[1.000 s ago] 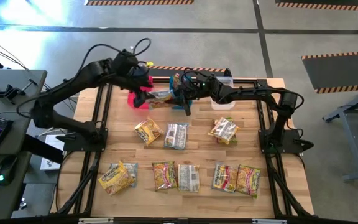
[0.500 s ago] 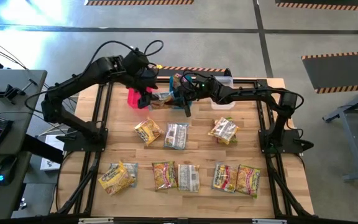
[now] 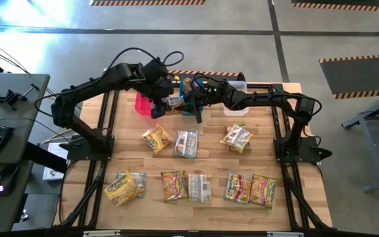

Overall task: Sort Maruchan noodles
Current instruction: Put the top blue noodle pack into the red bin

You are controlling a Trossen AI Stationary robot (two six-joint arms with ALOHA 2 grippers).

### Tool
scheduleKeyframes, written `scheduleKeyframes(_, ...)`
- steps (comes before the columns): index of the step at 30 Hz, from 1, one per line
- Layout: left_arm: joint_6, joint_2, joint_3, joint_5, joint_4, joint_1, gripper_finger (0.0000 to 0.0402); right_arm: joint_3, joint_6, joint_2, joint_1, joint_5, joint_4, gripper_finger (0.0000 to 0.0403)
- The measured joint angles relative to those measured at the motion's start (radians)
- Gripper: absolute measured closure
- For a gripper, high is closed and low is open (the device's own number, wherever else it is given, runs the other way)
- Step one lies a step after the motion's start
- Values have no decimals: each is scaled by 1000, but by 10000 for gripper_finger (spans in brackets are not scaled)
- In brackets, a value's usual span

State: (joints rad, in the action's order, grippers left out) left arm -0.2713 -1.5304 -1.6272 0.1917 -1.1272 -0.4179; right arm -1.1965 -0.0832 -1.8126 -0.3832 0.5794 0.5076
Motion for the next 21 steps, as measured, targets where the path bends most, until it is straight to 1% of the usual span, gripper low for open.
scheduleKeyframes(3,-40,4,0,-15,-15,5,212,0,18,0,0,-18,0,294)
scheduleKeyframes(8,-82,7,0,-53,-33,4,291,-1,23,0,0,-47,1,274)
scheduleKeyframes(11,-98,8,0,-60,-38,4,329,-1,24,0,0,-56,0,263)
scheduleKeyframes(14,-118,20,1,-61,-48,-1,334,-1,33,0,1,-56,11,250)
scheduleKeyframes(16,-141,40,1,-79,-61,-8,334,-1,41,2,-3,-65,18,242)
scheduleKeyframes(19,-201,83,1,-146,-85,-27,334,-1,49,22,-15,-118,-3,233)
scheduleKeyframes(21,-259,118,17,-200,-88,-46,334,-1,29,49,-29,-124,-34,231)
